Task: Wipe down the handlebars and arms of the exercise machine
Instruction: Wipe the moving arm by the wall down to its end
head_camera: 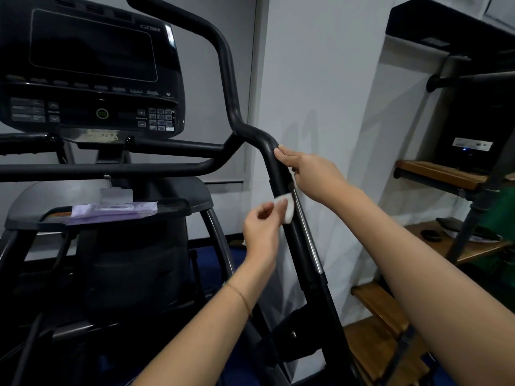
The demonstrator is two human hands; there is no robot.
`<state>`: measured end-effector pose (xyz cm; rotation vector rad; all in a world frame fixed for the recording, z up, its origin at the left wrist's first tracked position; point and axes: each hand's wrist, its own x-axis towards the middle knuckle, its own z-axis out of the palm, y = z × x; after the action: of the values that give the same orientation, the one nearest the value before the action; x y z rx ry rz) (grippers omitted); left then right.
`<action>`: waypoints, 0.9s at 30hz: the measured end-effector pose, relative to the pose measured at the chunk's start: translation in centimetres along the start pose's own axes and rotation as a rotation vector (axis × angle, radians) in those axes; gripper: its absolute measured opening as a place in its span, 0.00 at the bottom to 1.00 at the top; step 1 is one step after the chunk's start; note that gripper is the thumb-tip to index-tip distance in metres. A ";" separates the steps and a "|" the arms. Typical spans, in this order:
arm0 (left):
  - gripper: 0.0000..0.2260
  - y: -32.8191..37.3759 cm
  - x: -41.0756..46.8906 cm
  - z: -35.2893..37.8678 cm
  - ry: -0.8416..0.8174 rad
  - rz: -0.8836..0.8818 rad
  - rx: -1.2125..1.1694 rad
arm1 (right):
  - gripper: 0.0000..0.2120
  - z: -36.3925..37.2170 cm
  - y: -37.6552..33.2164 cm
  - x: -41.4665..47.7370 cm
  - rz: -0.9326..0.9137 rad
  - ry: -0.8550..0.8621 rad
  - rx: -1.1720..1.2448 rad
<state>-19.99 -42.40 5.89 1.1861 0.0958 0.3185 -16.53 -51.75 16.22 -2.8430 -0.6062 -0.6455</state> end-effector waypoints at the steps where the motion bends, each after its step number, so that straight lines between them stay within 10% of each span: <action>1: 0.11 -1.1 -1.0 -0.3 -0.013 -0.022 -0.003 | 0.34 -0.1 0.1 0.0 -0.003 -0.004 -0.003; 21: 0.04 -5.2 -7.9 -2.7 -0.132 0.061 0.155 | 0.28 -1.3 0.1 -0.6 -0.031 -0.065 0.009; 27: 0.04 1.6 -4.9 -3.1 -0.124 0.261 0.101 | 0.10 -1.3 0.4 -7.3 0.027 0.231 0.970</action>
<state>-25.68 -40.49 5.78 1.3183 -0.1540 0.4726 -22.87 -55.01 14.06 -1.8454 -0.6120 -0.4753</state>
